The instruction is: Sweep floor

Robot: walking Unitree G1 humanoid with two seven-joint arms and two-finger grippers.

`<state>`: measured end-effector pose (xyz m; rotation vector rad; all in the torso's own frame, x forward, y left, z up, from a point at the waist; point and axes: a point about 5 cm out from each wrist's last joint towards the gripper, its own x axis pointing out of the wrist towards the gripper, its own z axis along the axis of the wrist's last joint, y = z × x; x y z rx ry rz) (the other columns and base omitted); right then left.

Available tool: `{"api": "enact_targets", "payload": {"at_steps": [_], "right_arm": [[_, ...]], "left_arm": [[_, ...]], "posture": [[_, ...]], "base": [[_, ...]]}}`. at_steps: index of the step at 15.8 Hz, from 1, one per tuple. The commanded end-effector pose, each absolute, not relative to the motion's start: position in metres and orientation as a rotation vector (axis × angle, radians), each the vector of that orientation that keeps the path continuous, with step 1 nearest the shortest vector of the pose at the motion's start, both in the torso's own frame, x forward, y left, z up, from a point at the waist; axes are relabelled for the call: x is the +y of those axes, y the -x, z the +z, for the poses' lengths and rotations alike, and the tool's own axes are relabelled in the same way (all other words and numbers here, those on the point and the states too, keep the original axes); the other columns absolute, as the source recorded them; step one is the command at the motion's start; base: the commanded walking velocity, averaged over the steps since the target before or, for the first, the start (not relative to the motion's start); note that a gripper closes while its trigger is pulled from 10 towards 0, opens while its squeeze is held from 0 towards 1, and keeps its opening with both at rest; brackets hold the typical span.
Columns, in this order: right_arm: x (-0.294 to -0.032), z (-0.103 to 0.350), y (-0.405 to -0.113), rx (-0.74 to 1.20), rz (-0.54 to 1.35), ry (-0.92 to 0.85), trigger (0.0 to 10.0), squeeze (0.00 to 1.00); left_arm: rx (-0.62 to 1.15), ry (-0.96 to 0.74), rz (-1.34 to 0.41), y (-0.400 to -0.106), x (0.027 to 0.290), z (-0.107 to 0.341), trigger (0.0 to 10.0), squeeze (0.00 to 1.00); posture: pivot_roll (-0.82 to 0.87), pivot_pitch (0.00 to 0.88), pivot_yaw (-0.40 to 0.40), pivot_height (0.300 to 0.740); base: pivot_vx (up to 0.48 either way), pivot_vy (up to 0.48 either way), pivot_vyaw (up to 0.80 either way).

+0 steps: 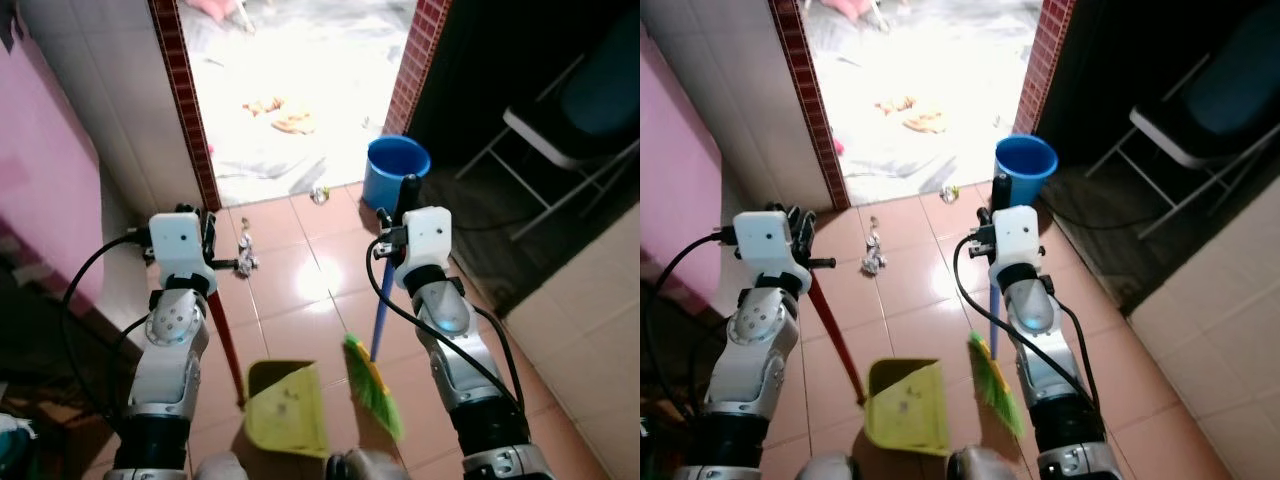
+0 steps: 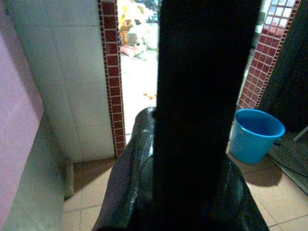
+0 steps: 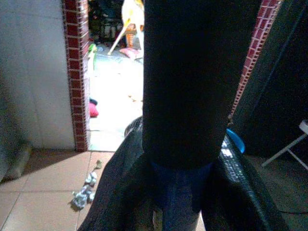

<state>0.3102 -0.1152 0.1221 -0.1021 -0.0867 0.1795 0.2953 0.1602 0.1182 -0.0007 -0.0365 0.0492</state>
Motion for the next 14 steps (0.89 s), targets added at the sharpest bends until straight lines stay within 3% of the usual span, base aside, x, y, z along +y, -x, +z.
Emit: {"api": "enact_targets", "payload": {"at_steps": [1, 4, 11, 14], "right_arm": [[-0.114, 0.133, -0.315, -0.141, 0.173, 0.103, 10.0, 0.00], [-0.107, 0.134, -0.312, -0.151, 0.188, 0.094, 10.0, 0.00], [-0.125, 0.119, -0.307, -0.139, 0.110, 0.073, 10.0, 0.00], [-0.136, 0.118, -0.319, -0.127, 0.048, 0.003, 10.0, 0.00]], "left_arm": [[-0.104, -0.014, 0.027, -0.300, 0.154, 0.132, 10.0, 0.00], [-0.115, -0.037, 0.052, -0.298, 0.156, 0.131, 10.0, 0.00], [-0.083, -0.120, 0.087, -0.279, 0.158, 0.106, 10.0, 0.00], [-0.090, -0.242, 0.159, -0.272, 0.171, 0.100, 10.0, 0.00]], "posture": [[-0.02, 0.052, -0.028, 0.731], [-0.01, 0.050, -0.024, 0.731], [0.04, 0.000, -0.004, 0.731], [0.08, 0.000, 0.013, 0.731]], "base": [[0.461, 0.000, 0.00], [0.449, 0.000, 0.00], [0.401, 0.000, 0.00], [0.000, 0.000, 0.00]]}}
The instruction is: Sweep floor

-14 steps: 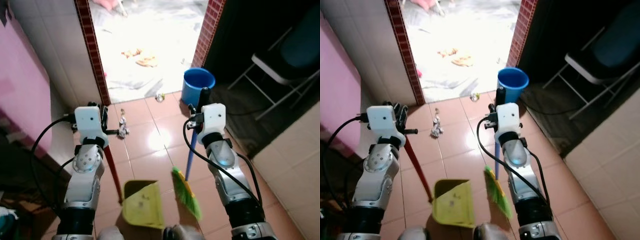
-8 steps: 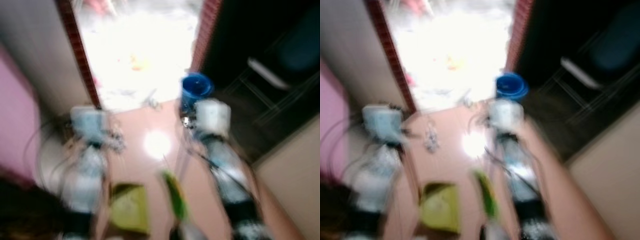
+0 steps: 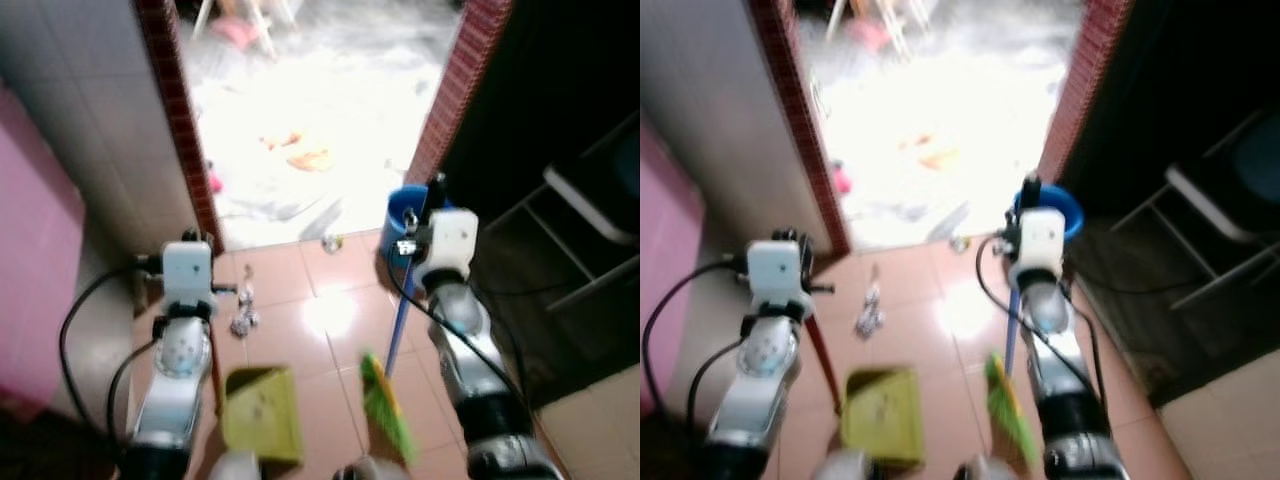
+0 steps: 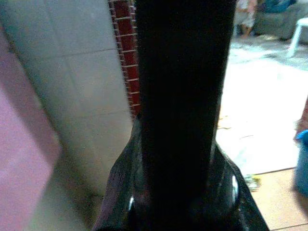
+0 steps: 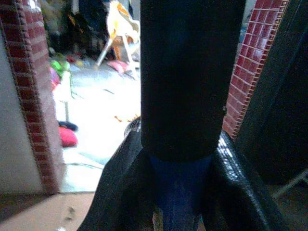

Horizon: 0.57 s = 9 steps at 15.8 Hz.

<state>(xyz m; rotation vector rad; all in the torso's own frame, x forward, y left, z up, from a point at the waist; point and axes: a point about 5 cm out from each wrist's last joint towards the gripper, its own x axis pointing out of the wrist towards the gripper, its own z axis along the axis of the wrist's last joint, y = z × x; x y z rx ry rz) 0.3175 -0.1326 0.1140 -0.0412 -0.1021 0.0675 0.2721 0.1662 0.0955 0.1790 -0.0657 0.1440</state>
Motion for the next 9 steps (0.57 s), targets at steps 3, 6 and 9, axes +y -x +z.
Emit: {"api": "enact_targets", "payload": {"at_steps": [3, 6, 9], "right_arm": [[-0.145, 0.114, -0.320, -0.123, 0.000, -0.010, 10.0, 0.00], [-0.156, 0.102, -0.310, -0.098, -0.036, 0.010, 10.0, 0.00], [-0.171, 0.098, -0.303, -0.096, -0.107, 0.028, 10.0, 0.00]], "left_arm": [[-0.068, -0.283, 0.091, -0.277, 0.162, 0.100, 10.0, 0.00], [-0.043, -0.253, 0.049, -0.281, 0.159, 0.094, 10.0, 0.00], [-0.019, -0.164, -0.012, -0.286, 0.149, 0.091, 10.0, 0.00]], "posture": [[0.07, 0.000, 0.067, 0.731], [0.02, 0.000, 0.086, 0.731], [-0.03, 0.000, 0.128, 0.731]], "base": [[0.000, 0.000, 0.00], [0.000, 0.000, 0.00], [0.000, 0.000, 0.00]]}}
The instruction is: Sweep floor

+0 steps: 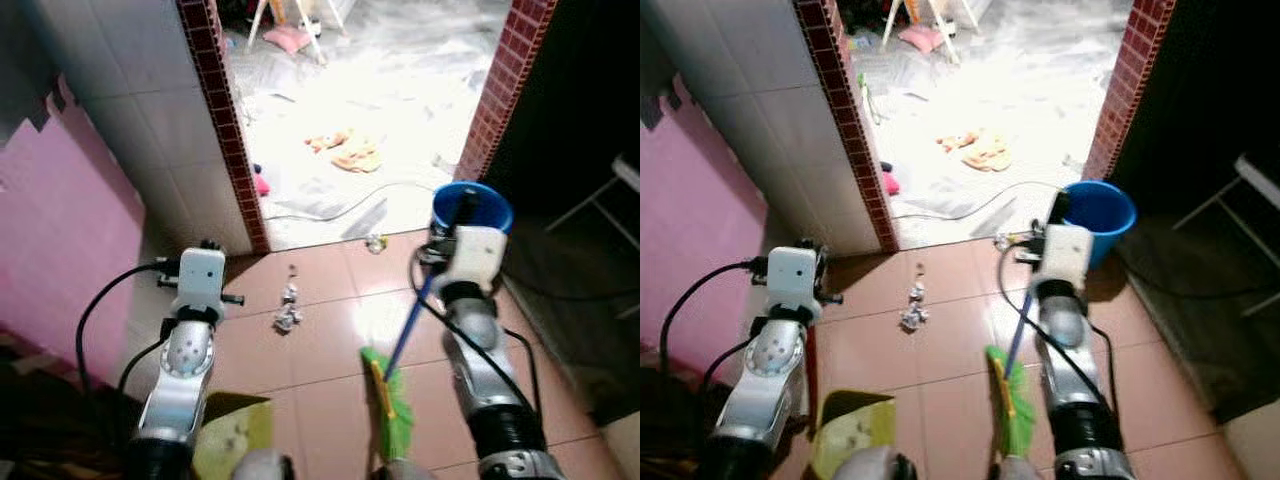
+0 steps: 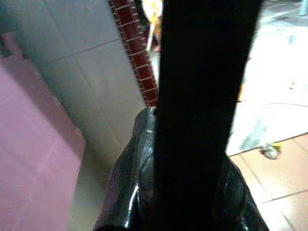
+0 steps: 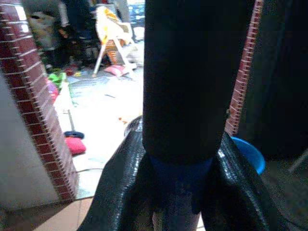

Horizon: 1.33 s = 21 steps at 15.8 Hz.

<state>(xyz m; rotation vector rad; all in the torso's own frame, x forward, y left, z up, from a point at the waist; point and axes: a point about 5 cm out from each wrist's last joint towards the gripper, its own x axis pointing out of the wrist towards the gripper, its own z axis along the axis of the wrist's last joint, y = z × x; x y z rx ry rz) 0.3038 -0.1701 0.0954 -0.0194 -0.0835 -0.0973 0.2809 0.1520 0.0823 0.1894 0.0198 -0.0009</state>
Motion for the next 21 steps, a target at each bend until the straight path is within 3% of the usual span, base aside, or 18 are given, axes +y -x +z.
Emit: {"api": "enact_targets", "payload": {"at_steps": [1, 5, 8, 12, 18, 21], "right_arm": [[-0.173, 0.097, -0.303, -0.094, -0.115, 0.030, 10.0, 0.00], [-0.168, 0.094, -0.301, -0.071, -0.072, 0.052, 10.0, 0.00], [-0.149, 0.105, -0.308, -0.108, 0.061, 0.085, 10.0, 0.00], [-0.131, 0.125, -0.319, -0.170, 0.117, 0.079, 10.0, 0.00], [-0.123, 0.121, -0.311, -0.157, 0.170, 0.103, 10.0, 0.00], [-0.128, 0.124, -0.314, -0.152, 0.153, 0.105, 10.0, 0.00]], "left_arm": [[-0.017, -0.158, -0.026, -0.287, 0.146, 0.091, 10.0, 0.00], [-0.052, -0.193, -0.013, -0.289, 0.141, 0.098, 10.0, 0.00], [-0.084, -0.161, 0.087, -0.293, 0.153, 0.107, 10.0, 0.00], [-0.269, -0.133, 0.275, -0.313, 0.177, 0.156, 10.0, 0.00], [-0.308, -0.070, 0.228, -0.320, 0.166, 0.173, 10.0, 0.00], [-0.289, -0.062, 0.181, -0.314, 0.154, 0.164, 10.0, 0.00]], "posture": [[-0.03, 0.000, 0.127, 0.731], [-0.01, 0.000, 0.051, 0.731], [-0.01, 0.000, 0.009, 0.731], [-0.01, 0.011, -0.011, 0.731], [-0.02, 0.034, -0.026, 0.731], [-0.02, 0.049, -0.026, 0.731]], "base": [[0.000, 0.000, 0.00], [0.000, 0.000, 0.00], [0.000, 0.000, 0.00], [0.000, 0.000, 0.00], [0.000, 0.000, 0.00], [0.131, 0.000, -0.73]]}}
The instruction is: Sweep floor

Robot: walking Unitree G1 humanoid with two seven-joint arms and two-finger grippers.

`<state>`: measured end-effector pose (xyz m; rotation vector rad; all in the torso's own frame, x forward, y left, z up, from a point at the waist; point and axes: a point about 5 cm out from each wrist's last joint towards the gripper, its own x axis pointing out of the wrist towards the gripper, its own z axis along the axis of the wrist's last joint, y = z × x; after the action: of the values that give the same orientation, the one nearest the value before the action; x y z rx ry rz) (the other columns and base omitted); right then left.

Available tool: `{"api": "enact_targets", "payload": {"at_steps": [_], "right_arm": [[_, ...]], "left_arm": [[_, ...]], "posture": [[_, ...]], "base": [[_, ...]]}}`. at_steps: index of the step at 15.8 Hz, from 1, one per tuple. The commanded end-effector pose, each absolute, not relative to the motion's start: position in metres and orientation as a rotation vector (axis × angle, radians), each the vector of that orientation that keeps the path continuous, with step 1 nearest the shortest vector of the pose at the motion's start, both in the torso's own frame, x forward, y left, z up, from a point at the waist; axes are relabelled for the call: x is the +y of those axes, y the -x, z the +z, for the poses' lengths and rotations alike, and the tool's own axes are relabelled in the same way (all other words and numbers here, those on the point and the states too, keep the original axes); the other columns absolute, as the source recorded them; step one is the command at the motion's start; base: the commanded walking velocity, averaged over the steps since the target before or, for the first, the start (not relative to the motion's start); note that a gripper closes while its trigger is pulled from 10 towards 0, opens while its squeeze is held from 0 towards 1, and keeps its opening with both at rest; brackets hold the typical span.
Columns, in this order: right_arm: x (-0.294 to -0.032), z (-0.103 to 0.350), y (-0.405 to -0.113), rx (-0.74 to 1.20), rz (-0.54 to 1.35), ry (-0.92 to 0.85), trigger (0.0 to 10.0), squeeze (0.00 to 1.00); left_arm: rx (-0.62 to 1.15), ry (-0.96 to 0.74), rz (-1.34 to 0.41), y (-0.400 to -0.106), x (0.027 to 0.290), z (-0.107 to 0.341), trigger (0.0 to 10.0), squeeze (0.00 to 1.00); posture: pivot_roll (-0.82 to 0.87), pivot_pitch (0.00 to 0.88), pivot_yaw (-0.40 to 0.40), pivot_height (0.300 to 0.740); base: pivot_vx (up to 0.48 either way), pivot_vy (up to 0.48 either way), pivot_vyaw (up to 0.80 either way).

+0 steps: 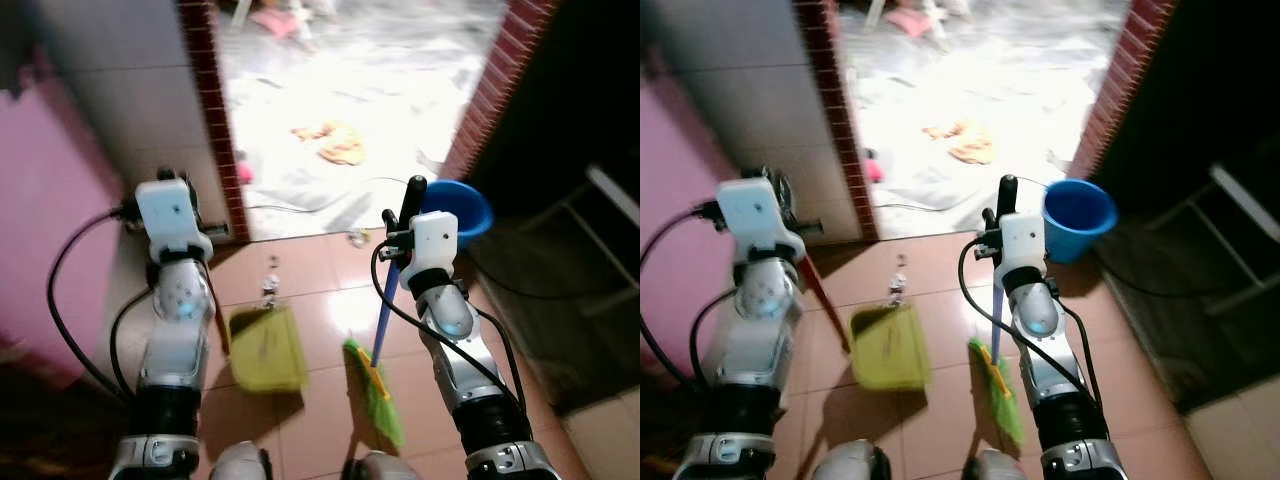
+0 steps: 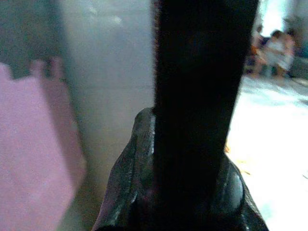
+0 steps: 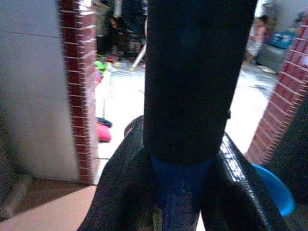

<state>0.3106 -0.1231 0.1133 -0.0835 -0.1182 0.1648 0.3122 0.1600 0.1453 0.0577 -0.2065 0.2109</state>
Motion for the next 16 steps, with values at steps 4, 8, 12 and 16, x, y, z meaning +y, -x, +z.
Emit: {"api": "enact_targets", "payload": {"at_steps": [4, 8, 12, 16], "right_arm": [[-0.123, 0.124, -0.313, -0.146, 0.183, 0.105, 10.0, 0.00], [-0.116, 0.127, -0.315, -0.154, 0.205, 0.090, 10.0, 0.00], [-0.117, 0.128, -0.315, -0.160, 0.206, 0.095, 10.0, 0.00], [-0.110, 0.131, -0.315, -0.183, 0.245, 0.118, 10.0, 0.00]], "left_arm": [[-0.264, -0.048, 0.107, -0.309, 0.133, 0.156, 10.0, 0.00], [-0.242, -0.037, 0.117, -0.306, 0.129, 0.151, 10.0, 0.00], [-0.243, -0.092, 0.121, -0.307, 0.132, 0.151, 10.0, 0.00], [-0.245, -0.117, 0.116, -0.306, 0.126, 0.150, 10.0, 0.00]], "posture": [[-0.02, 0.054, -0.048, 0.731], [-0.01, 0.057, -0.055, 0.731], [-0.01, 0.062, -0.046, 0.731], [-0.01, 0.052, -0.042, 0.731]], "base": [[0.466, 0.000, -0.39], [0.480, 0.000, 0.00], [0.471, 0.000, 0.00], [0.468, 0.000, 0.38]]}}
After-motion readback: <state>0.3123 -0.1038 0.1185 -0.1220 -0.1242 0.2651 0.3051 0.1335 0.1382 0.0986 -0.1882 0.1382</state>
